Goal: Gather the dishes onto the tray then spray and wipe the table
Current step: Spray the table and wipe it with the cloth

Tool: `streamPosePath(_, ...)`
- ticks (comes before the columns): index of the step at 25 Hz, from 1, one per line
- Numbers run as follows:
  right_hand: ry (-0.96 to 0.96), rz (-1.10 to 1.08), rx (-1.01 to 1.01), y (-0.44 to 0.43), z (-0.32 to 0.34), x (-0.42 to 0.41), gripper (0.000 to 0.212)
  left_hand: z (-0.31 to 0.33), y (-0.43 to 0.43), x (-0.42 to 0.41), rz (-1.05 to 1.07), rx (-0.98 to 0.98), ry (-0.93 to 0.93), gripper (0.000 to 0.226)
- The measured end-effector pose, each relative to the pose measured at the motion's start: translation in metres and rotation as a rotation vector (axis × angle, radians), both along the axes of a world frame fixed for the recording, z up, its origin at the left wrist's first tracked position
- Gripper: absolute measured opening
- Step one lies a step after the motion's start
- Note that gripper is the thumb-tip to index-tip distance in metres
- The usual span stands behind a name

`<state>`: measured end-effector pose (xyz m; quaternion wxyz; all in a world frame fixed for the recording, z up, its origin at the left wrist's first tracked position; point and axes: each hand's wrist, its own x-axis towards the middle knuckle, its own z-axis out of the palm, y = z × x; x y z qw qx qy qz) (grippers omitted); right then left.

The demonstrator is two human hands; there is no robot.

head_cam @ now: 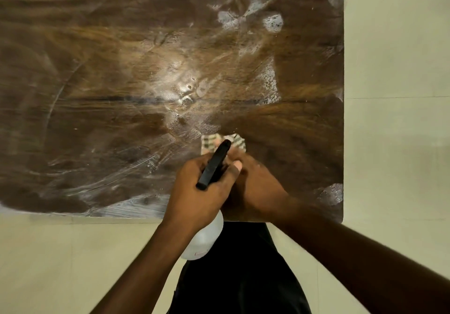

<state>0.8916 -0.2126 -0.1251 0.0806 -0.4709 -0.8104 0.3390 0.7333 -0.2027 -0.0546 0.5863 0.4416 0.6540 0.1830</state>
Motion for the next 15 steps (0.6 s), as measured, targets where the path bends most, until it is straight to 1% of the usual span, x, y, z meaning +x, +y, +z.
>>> streamPosePath(2, -0.085, 0.417, 0.131, 0.019, 0.006, 0.04, 0.042, 0.002, 0.008, 0.002, 0.013, -0.011, -0.02, 0.028)
streamPosePath(3, -0.131, 0.499, 0.126, 0.033, 0.004, 0.064, 0.045, 0.003, 0.012, 0.004, 0.025, -0.016, -0.017, 0.033)
streamPosePath(4, -0.21, 0.471, 0.125, 0.049, 0.003, 0.089, 0.053, 0.004, 0.017, 0.006, 0.036, -0.027, -0.011, 0.038)
streamPosePath(5, -0.254, 0.335, 0.148, 0.064, 0.002, 0.111, 0.06, 0.007, 0.021, 0.008, 0.046, -0.039, -0.007, 0.039)
streamPosePath(6, -0.271, 0.119, 0.142, 0.078, 0.004, 0.127, 0.064, 0.008, 0.026, 0.011, 0.061, -0.046, -0.009, 0.039)
streamPosePath(8, -0.257, -0.402, 0.125, 0.103, 0.01, 0.131, 0.062, 0.009, 0.034, 0.015, 0.085, -0.048, -0.015, 0.037)
streamPosePath(9, -0.245, -0.578, 0.138, 0.113, 0.008, 0.116, 0.06, 0.01, 0.038, 0.017, 0.09, -0.043, -0.016, 0.037)
streamPosePath(10, -0.23, -0.688, 0.135, 0.12, 0.005, 0.094, 0.059, 0.009, 0.042, 0.019, 0.092, -0.038, -0.015, 0.038)
streamPosePath(11, -0.199, -0.723, 0.129, 0.121, 0.001, 0.071, 0.059, 0.008, 0.045, 0.022, 0.089, -0.036, -0.012, 0.04)
streamPosePath(12, -0.178, -0.664, 0.132, 0.113, -0.003, 0.05, 0.06, 0.007, 0.049, 0.024, 0.085, -0.031, -0.008, 0.043)
streamPosePath(13, -0.147, -0.544, 0.101, 0.1, -0.004, 0.032, 0.061, 0.005, 0.053, 0.026, 0.078, -0.019, -0.005, 0.044)
streamPosePath(14, -0.132, -0.391, 0.064, 0.085, -0.005, 0.022, 0.06, 0.004, 0.057, 0.027, 0.067, 0.0, 0.0, 0.043)
streamPosePath(15, -0.078, -0.238, 0.028, 0.073, -0.004, 0.022, 0.057, 0.002, 0.061, 0.028, 0.057, 0.02, 0.003, 0.041)
